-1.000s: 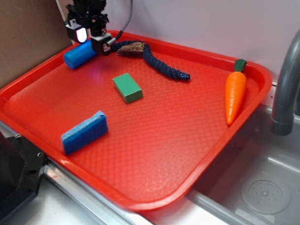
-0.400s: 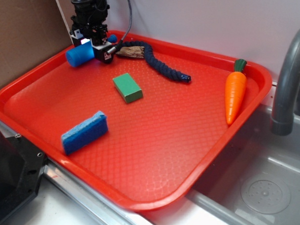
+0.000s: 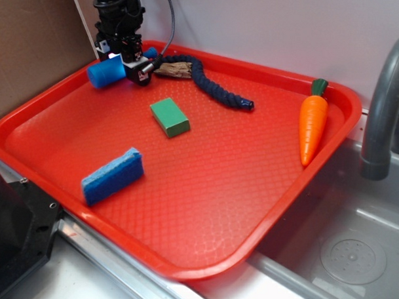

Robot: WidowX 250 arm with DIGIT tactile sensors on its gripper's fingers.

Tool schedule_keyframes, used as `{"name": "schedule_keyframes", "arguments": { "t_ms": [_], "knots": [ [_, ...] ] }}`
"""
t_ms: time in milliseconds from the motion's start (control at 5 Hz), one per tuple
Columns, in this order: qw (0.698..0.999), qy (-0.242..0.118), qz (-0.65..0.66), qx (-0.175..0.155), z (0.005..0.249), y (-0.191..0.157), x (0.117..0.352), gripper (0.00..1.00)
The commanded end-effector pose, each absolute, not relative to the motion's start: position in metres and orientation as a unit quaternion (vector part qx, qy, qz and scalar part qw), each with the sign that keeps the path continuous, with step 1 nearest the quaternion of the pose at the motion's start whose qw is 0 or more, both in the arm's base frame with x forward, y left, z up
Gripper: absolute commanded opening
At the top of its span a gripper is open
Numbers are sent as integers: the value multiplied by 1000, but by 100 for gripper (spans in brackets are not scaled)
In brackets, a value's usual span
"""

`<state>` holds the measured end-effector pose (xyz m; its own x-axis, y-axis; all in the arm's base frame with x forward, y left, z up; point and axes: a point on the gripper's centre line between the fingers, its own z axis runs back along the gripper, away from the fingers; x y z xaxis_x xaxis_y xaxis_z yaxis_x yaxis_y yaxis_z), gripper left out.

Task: Grab the blue bottle.

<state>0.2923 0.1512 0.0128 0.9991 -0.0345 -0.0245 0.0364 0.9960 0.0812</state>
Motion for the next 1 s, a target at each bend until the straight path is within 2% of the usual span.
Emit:
{"name": "schedule_keyframes", "arguments": {
  "t_ms": [0, 200, 400, 600, 800],
  "knots": [
    [999, -4, -11, 53, 16, 154, 287, 0],
    [998, -14, -2, 61, 30, 152, 282, 0],
    [996, -70, -7, 46, 79, 135, 267, 0],
    [994, -113, -8, 5, 128, 105, 240, 0],
    [994, -109, -15, -30, 180, 75, 216, 0]
  ]
}}
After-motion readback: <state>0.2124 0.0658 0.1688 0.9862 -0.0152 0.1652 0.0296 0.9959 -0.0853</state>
